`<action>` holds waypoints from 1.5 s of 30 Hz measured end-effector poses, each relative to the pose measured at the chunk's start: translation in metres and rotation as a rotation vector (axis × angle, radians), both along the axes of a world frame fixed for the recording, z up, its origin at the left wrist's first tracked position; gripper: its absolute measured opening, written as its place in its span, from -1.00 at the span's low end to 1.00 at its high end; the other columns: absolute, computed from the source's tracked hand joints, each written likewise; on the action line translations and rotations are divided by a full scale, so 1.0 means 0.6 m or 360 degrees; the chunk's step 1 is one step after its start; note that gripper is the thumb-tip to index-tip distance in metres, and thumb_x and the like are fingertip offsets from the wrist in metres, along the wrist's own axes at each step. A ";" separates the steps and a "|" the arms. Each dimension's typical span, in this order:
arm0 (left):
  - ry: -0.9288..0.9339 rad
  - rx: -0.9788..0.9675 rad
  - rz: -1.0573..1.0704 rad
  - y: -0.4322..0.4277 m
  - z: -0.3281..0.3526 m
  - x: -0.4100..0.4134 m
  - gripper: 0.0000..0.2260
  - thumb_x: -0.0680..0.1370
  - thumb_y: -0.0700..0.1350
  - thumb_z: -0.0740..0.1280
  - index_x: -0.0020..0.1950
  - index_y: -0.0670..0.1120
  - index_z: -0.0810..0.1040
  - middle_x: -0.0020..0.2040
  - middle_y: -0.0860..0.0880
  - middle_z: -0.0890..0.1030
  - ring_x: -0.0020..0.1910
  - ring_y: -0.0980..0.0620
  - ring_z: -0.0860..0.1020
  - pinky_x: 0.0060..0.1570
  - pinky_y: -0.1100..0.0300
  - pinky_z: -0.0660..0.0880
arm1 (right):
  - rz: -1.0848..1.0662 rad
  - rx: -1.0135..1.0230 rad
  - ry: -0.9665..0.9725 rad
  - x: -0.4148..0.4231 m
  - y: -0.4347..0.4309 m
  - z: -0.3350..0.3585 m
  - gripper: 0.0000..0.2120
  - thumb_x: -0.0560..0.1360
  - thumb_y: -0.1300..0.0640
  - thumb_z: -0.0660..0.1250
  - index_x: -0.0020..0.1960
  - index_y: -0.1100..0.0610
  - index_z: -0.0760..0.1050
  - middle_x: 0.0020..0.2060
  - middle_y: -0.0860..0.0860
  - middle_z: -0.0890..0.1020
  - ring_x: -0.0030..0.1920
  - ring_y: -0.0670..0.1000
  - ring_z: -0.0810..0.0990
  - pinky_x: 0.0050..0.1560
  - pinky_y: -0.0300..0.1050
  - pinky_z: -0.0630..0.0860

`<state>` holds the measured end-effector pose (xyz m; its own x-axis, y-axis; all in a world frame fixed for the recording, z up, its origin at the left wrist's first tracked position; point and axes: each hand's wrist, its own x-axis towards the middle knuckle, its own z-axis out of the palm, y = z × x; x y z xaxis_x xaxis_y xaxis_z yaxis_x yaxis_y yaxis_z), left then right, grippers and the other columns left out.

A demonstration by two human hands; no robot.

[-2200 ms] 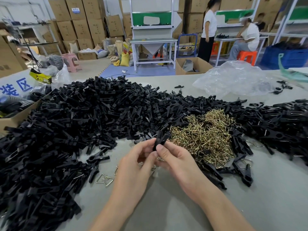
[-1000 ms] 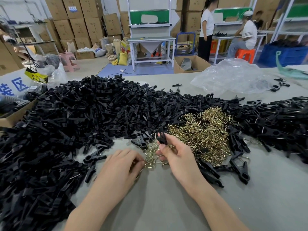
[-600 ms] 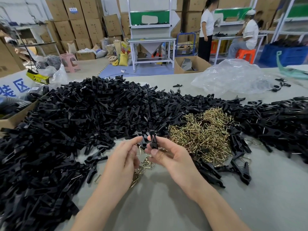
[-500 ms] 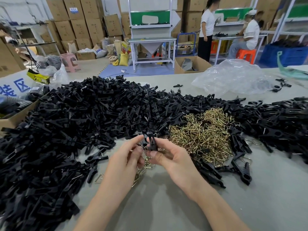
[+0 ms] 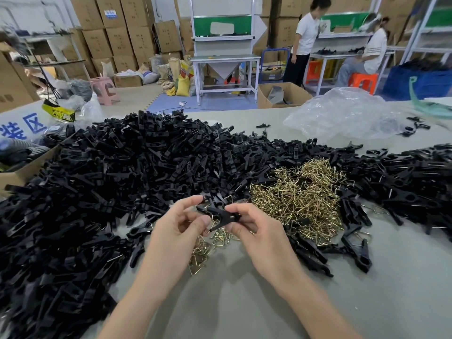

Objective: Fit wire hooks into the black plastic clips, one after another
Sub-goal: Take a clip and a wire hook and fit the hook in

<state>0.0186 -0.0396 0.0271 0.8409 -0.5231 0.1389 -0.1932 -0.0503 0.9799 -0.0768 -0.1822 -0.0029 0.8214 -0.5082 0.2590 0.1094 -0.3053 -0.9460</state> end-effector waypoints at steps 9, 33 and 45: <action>-0.0057 0.0113 -0.0009 0.003 0.001 0.002 -0.72 0.54 -0.17 0.45 0.17 0.15 0.58 -0.25 0.09 0.70 -0.35 0.18 0.54 -0.24 0.37 0.45 | 0.0032 -0.0159 -0.0014 -0.003 -0.002 0.003 -0.66 0.54 0.29 0.43 0.13 -0.14 0.63 0.00 -0.28 0.69 0.02 -0.25 0.67 0.07 -0.46 0.47; 0.0634 -0.0066 -0.0054 -0.035 -0.016 -0.044 -0.78 0.54 0.18 0.33 -0.01 0.10 0.69 -0.03 -0.01 0.70 -0.08 0.03 0.59 0.15 -0.02 0.50 | 0.0015 -0.0736 -0.0048 -0.006 0.026 0.016 -0.81 0.45 -0.05 0.44 0.06 -0.12 0.61 -0.13 -0.26 0.42 -0.03 -0.24 0.45 0.02 -0.41 0.34; 0.1218 -0.0287 -0.0329 -0.026 0.001 -0.042 -0.67 0.62 -0.06 0.22 0.16 -0.29 0.60 0.08 -0.28 0.68 -0.01 -0.11 0.70 -0.06 0.05 0.66 | 0.0130 -0.0962 -0.0084 -0.007 0.028 0.007 -0.84 0.59 -0.11 0.30 0.14 -0.13 0.54 0.27 -0.25 0.43 0.26 -0.17 0.40 0.26 -0.33 0.33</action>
